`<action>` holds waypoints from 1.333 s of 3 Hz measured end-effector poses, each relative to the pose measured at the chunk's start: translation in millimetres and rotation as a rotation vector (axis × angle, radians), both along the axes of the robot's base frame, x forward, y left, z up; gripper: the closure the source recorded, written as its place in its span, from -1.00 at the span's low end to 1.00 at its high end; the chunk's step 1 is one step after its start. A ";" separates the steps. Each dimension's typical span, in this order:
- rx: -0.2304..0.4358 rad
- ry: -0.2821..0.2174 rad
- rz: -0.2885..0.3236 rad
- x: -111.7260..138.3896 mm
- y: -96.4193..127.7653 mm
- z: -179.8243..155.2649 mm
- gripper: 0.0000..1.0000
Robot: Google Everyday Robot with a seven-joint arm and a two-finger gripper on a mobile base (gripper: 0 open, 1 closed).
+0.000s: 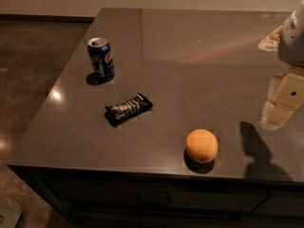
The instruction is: Pick rxbar chocolate
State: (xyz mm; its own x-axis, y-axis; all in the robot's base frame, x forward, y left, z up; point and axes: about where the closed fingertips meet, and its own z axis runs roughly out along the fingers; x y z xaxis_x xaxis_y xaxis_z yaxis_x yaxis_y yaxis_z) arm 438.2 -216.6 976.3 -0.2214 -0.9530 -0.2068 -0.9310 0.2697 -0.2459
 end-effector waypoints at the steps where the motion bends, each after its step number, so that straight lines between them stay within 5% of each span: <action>1: 0.000 0.000 0.000 0.0 0.0 0.0 -1.00; 4: 0.094 0.008 0.162 51.5 64.9 -3.6 -1.00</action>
Offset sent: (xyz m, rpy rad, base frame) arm 0.0323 0.0335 -0.0002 0.0852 0.0249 0.0795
